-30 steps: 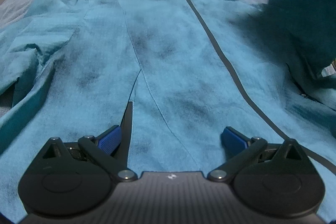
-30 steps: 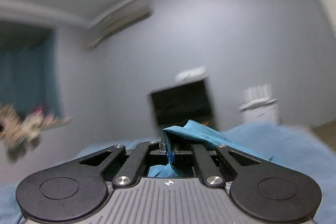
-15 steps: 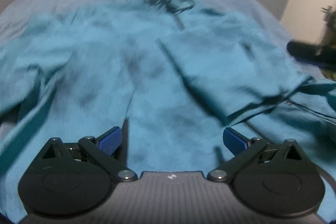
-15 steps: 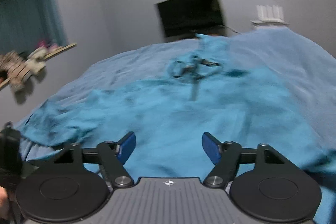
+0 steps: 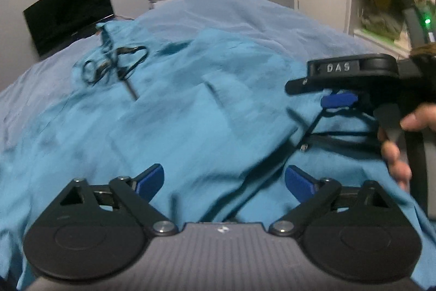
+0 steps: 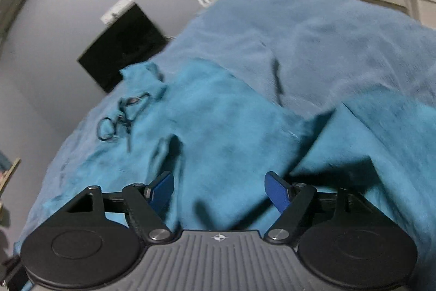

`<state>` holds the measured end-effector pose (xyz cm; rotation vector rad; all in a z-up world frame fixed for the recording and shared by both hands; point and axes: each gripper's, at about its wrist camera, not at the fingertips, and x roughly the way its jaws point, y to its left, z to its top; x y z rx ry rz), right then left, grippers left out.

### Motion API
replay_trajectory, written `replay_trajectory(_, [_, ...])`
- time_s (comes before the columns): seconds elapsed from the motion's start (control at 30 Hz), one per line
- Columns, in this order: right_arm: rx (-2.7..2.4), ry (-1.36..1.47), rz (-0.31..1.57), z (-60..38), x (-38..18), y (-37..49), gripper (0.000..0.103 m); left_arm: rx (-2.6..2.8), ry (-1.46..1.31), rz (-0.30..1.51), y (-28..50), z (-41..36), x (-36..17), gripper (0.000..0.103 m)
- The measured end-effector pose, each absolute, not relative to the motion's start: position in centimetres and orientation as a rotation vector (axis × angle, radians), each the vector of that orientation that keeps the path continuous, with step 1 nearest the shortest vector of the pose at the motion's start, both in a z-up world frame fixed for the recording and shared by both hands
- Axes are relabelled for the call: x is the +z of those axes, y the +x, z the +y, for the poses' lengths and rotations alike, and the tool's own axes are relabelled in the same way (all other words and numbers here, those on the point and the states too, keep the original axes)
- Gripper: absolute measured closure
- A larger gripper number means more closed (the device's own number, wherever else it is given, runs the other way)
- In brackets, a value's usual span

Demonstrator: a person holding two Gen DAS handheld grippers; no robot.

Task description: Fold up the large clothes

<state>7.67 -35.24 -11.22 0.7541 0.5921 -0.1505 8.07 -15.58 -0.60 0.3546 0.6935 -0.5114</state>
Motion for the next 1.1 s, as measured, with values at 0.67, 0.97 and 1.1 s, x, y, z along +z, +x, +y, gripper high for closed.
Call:
replay_trajectory(0.67, [-0.075, 0.709, 0.494, -35.6, -9.8, 8.1, 0.024, -0.280, 0.248, 0.491, 9.0, -11.3, 2.3, 0.099])
replay_trajectory(0.97, [-0.021, 0.608, 0.503, -33.9, -8.8, 8.4, 0.021, 0.011, -0.094, 0.680, 7.6, 2.8, 2.1, 0.098])
replay_trajectory(1.1, [-0.005, 0.575, 0.497, -33.3, -8.3, 8.3, 0.021, 0.155, -0.176, 0.734, 6.7, 5.2, 0.6, 0.067])
